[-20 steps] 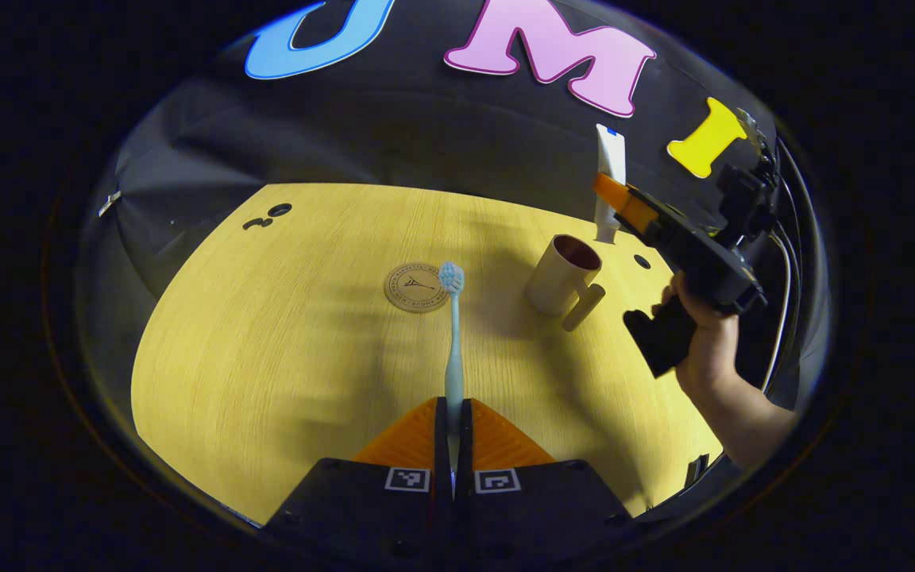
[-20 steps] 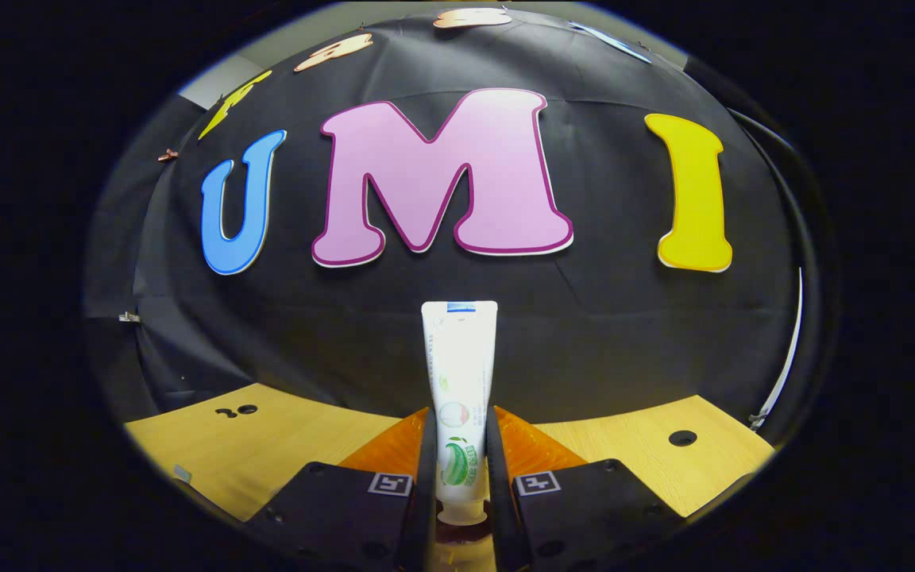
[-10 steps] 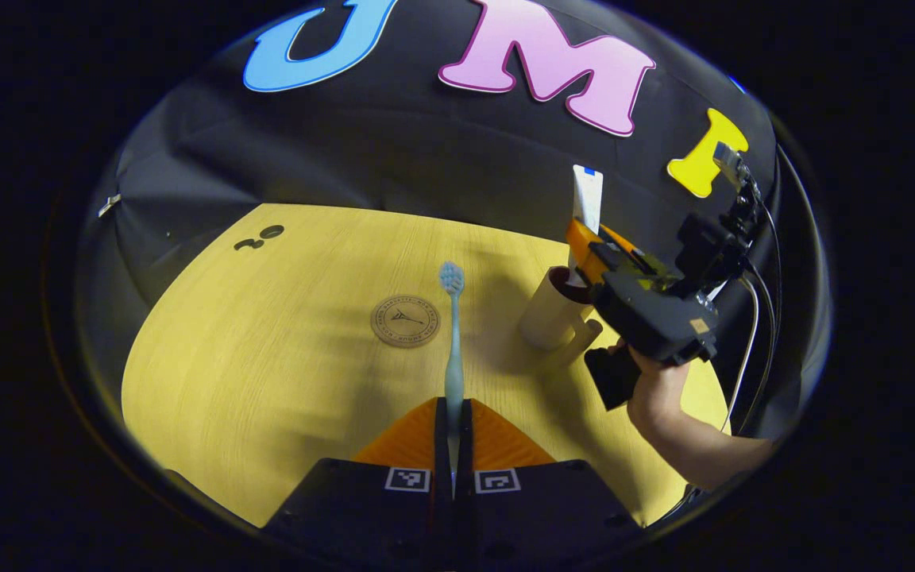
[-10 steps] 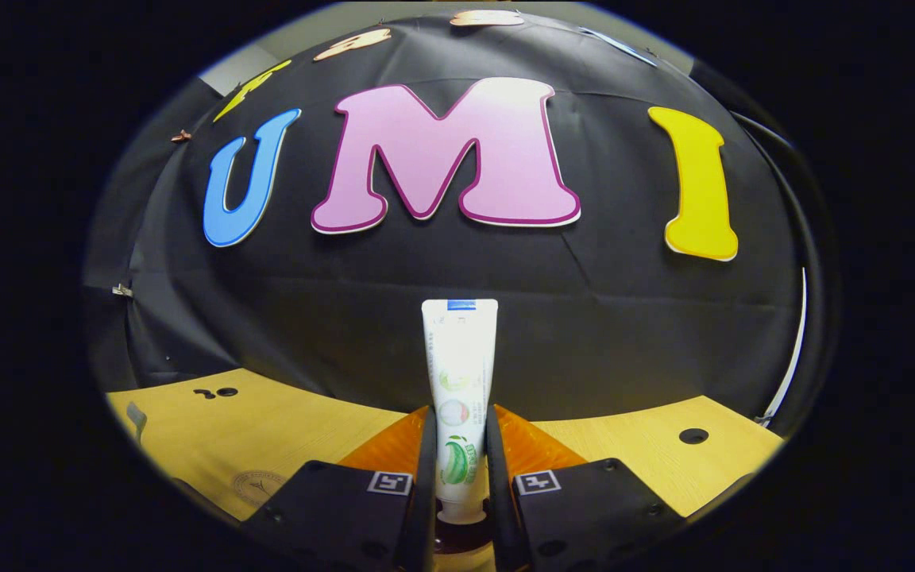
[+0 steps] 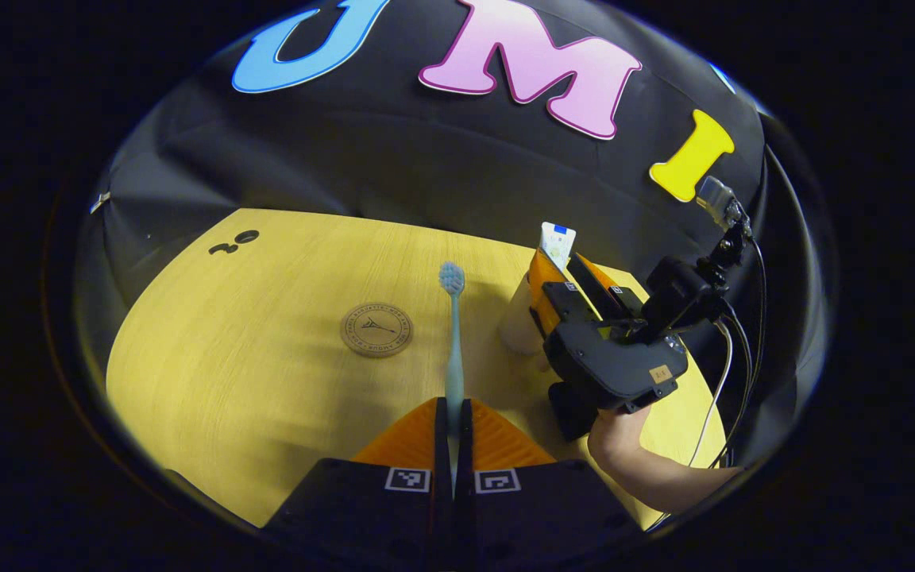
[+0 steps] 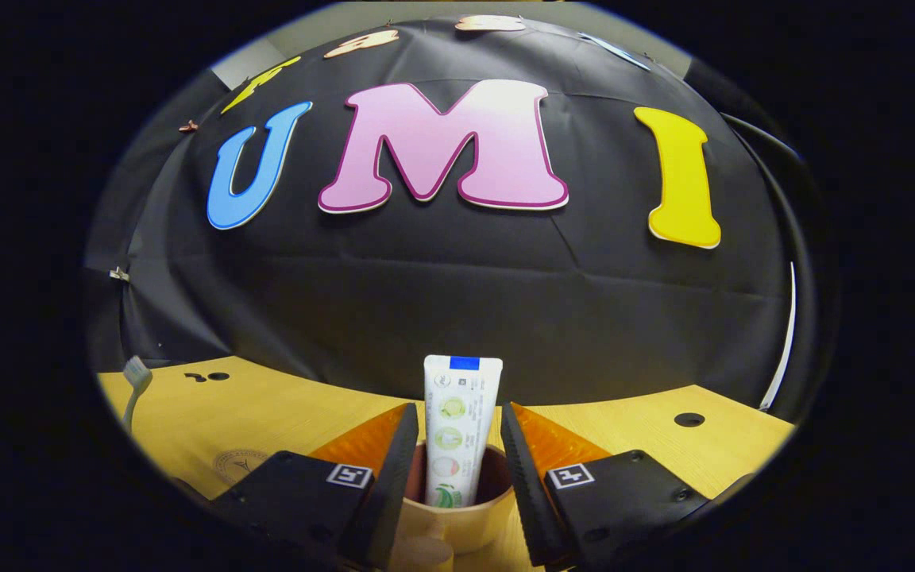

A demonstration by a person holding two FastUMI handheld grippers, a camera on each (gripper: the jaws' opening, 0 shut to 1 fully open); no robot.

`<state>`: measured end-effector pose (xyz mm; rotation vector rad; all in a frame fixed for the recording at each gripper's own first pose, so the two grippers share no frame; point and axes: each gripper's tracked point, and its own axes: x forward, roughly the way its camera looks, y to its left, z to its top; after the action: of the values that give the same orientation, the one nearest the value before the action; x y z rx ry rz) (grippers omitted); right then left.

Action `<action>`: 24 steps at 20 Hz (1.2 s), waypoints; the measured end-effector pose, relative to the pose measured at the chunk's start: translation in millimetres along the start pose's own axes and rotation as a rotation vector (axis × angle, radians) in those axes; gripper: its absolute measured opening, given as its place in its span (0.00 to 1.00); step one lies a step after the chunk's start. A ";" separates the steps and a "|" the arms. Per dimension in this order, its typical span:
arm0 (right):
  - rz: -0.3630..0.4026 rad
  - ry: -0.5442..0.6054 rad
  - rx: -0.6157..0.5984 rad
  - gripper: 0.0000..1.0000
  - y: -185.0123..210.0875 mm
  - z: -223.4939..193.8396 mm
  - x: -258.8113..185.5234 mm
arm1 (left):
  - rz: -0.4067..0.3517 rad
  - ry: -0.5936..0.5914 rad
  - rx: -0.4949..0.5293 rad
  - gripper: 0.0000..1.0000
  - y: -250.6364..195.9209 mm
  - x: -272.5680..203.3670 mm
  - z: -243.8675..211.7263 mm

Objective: Put the toothbrush and toothpaste on the desktop into the cup, then pick up the cup and place it on the coaster on the desktop.

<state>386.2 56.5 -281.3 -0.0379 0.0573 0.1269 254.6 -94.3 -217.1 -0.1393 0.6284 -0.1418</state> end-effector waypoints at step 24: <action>-0.071 0.321 0.007 0.97 -126.4 13.5 -166.7 | -0.202 -0.578 0.214 0.06 -128.3 115.2 180.8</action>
<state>237.9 -89.1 -253.6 -0.0532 0.3767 0.0483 442.5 -224.5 -116.4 -0.0315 0.0191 -0.3480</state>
